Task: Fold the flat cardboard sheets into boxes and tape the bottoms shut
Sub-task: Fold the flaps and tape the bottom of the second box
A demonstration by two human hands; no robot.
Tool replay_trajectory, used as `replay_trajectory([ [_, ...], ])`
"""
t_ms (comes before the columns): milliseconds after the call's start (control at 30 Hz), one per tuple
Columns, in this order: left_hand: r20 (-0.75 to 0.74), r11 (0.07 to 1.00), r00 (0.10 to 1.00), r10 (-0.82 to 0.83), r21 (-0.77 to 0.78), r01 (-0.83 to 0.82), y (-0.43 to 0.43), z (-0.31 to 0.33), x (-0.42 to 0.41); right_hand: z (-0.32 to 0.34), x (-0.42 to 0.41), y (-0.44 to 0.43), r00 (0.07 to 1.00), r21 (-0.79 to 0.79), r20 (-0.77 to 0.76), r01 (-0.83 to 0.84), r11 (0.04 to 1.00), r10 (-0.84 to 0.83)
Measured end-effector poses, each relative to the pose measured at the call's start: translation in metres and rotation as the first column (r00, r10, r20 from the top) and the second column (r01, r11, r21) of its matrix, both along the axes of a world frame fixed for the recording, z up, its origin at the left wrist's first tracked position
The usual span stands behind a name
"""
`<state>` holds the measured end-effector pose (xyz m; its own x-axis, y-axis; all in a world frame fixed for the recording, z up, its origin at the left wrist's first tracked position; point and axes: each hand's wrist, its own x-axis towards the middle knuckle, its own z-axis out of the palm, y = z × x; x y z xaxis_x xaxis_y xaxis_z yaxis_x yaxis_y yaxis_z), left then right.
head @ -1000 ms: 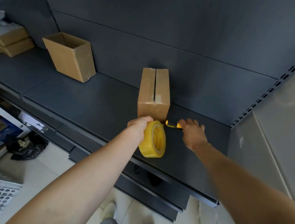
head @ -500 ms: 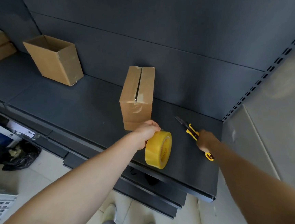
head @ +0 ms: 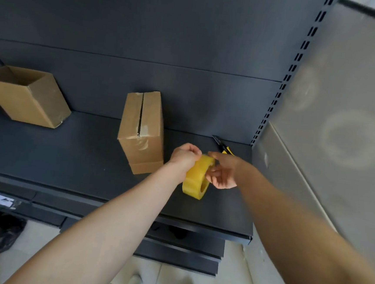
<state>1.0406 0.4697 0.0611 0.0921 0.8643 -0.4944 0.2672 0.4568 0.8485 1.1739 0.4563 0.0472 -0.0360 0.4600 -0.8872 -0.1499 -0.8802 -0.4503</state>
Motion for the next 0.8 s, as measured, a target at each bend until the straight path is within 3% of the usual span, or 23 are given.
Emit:
replay_trajectory([
  [100,0.047,1.000,0.999,-0.019,-0.021,0.020,-0.001,0.006,0.005,0.005,-0.002,0.001,0.951,0.034,-0.111,0.295,0.955,-0.290],
  [300,0.061,1.000,0.998,0.028,-0.008,-0.027,-0.003,0.010,0.003,0.011,-0.011,0.009,0.876,0.098,-0.089,0.481,0.871,-0.474],
  [467,0.113,0.995,0.992,0.060,-0.091,-0.050,-0.003,0.016,-0.004,0.009,-0.020,0.014,0.848,0.142,-0.056,0.530,0.836,-0.527],
  [700,0.045,0.963,0.979,0.199,-0.193,-0.187,0.002,0.021,-0.007,0.011,-0.036,0.013,0.784,0.259,-0.052,0.609,0.750,-0.619],
  [800,-0.007,0.955,0.979,0.202,-0.220,-0.198,0.002,0.019,-0.008,0.009,-0.038,0.011,0.795,0.302,-0.007,0.580,0.757,-0.606],
])
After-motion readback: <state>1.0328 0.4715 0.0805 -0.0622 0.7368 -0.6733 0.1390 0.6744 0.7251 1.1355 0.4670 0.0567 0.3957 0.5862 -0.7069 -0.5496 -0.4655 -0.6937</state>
